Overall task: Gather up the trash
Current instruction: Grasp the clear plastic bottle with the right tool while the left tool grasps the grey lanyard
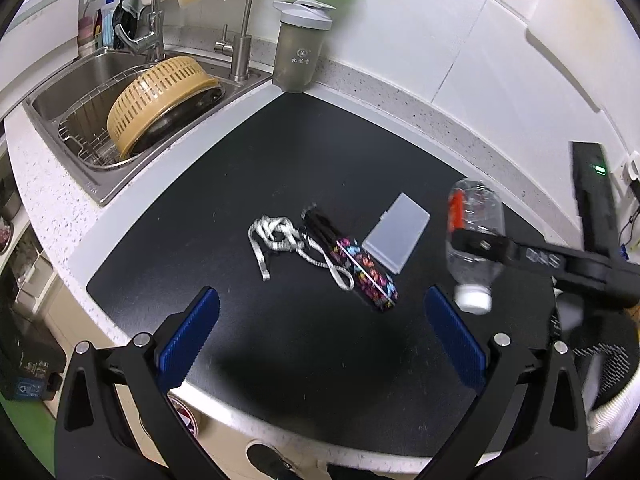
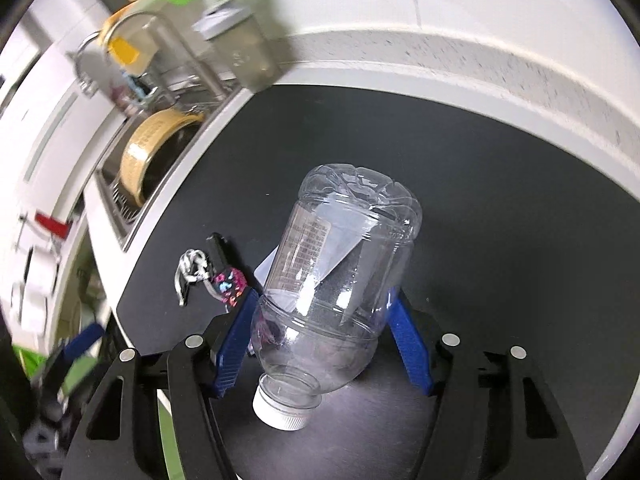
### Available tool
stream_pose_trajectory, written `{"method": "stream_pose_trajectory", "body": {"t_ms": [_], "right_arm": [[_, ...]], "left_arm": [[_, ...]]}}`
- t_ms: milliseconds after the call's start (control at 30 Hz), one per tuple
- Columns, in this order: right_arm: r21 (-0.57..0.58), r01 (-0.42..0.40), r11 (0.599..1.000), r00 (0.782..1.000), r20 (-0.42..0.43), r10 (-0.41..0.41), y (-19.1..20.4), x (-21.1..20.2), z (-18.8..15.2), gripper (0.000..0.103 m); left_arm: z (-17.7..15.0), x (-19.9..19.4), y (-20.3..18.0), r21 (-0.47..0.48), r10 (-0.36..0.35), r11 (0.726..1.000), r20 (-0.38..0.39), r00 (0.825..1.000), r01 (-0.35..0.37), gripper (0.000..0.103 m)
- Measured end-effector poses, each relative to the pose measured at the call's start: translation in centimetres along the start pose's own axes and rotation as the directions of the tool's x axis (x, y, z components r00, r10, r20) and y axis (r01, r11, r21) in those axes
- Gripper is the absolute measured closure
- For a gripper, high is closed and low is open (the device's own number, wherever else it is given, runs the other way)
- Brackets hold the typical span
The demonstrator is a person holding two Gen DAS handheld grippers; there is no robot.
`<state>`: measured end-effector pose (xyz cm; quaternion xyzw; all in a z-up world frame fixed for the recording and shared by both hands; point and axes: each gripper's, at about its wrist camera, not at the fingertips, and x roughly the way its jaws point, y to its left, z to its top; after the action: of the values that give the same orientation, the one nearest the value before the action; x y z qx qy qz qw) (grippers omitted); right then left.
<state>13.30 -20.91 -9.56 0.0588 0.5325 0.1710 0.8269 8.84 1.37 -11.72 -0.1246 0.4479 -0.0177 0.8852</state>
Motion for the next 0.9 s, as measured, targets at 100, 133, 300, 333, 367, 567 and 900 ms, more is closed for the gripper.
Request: {"method": "stream_pose_trajectory", "body": {"t_ms": [100, 133, 300, 333, 367, 567, 900], "right_arm": [[-0.041, -0.023, 0.999, 1.0, 0.001, 0.023, 0.0, -0.6, 0.3, 0.039], [-0.045, -0.032, 0.998, 0.999, 0.0, 0.032, 0.0, -0.7, 0.4, 0.039], [-0.068, -0.054, 0.996, 0.999, 0.004, 0.054, -0.4, -1.1, 0.8, 0.039], [-0.073, -0.056, 0.996, 0.998, 0.004, 0.056, -0.5, -1.1, 0.9, 0.039], [-0.076, -0.058, 0.995, 0.998, 0.004, 0.058, -0.5, -1.2, 1.0, 0.039], [-0.077, -0.063, 0.995, 0.998, -0.007, 0.063, -0.8, -0.8, 1.2, 0.039], [-0.073, -0.066, 0.995, 0.998, -0.025, 0.064, -0.9, 0.1, 1.2, 0.039]], "left_arm": [[0.9, 1.3, 0.1, 0.019, 0.028, 0.999, -0.006, 1.0, -0.027, 0.003], [1.2, 1.8, 0.3, 0.024, 0.038, 0.999, -0.01, 0.999, -0.038, 0.003], [2.2, 4.9, 1.2, 0.057, 0.106, 0.993, -0.031, 0.994, -0.105, 0.003], [2.4, 5.4, 1.6, 0.056, 0.113, 0.992, -0.034, 0.993, -0.111, 0.003], [2.5, 6.2, 1.9, 0.062, 0.129, 0.99, -0.036, 0.991, -0.127, 0.004], [2.7, 9.2, 2.9, 0.093, 0.163, 0.983, -0.058, 0.985, -0.158, 0.03], [2.7, 10.3, 3.0, 0.066, 0.136, 0.989, -0.046, 0.99, -0.133, 0.094]]}}
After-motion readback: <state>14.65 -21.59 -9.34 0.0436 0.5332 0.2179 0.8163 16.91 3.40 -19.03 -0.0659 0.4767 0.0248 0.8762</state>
